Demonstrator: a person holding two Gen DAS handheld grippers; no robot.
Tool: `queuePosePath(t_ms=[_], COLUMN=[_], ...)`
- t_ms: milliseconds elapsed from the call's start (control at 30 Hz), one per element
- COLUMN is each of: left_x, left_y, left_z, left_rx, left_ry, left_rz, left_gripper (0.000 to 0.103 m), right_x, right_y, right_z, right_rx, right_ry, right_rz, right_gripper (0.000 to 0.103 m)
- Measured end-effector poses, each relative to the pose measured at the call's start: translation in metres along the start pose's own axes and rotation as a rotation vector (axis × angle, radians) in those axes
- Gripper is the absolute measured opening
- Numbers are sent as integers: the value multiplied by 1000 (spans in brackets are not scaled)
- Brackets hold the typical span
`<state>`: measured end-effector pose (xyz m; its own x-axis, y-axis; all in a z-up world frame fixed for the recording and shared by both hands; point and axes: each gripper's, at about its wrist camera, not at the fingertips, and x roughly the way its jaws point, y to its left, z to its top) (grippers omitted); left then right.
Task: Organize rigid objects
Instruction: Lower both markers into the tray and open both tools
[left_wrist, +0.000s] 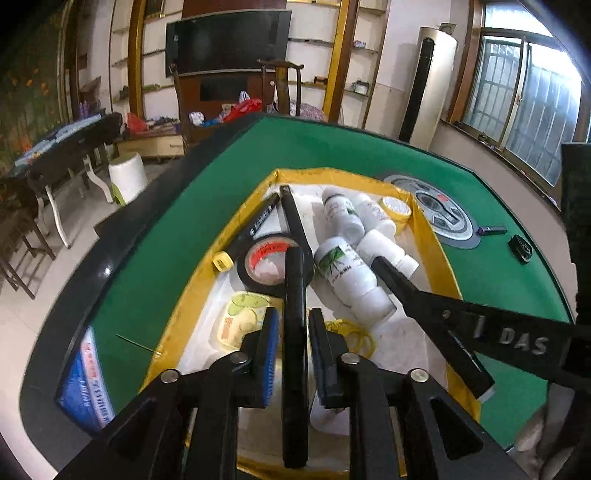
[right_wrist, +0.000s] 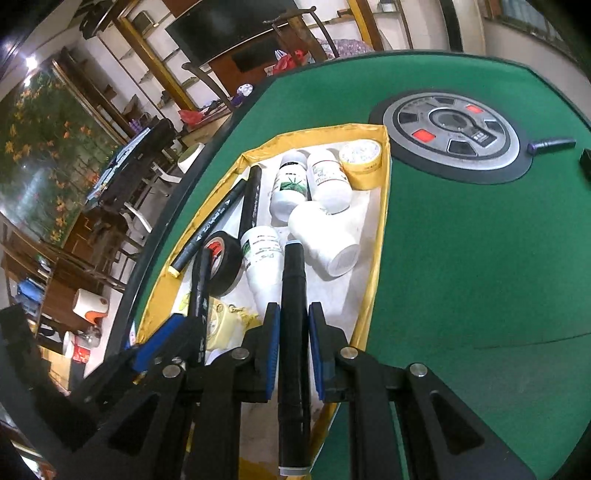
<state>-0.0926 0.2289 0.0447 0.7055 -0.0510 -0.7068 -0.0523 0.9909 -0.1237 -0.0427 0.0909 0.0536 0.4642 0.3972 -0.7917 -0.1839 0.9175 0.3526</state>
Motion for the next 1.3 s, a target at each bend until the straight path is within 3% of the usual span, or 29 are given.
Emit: queuePosePath(t_ms=[67,133,300,433,567,867,1300], left_x=[-7,-12,-21,-22,-21,-25,-39], left_y=[-1,-3,-8,-9,-12,-22,-48], left_z=[2,3,6,8,7,6,3], left_rx=[0,6,37,26,32,45,92], left_ry=[-24,-49,-82,-79,-70,-70,-79], left_rz=[17,30,62,65,68,93,123], left_gripper=[57,64,65,74,74,80,84], right_x=[-1,-3,-9,-14,-18,-34,-52], right_y=[1,1,3,-4,-4,-5,-36], right_z=[1,1,3,3,2,0,-6], right_rx=[-10,-23,-50,-34,-39,-57,-2], right_ry=[-6,-15,-47,-57,-72,-110,-134], right_rz=[-10,-12,-27,-3,4,25,52], right_gripper=[15,19,27,34,35,53,54])
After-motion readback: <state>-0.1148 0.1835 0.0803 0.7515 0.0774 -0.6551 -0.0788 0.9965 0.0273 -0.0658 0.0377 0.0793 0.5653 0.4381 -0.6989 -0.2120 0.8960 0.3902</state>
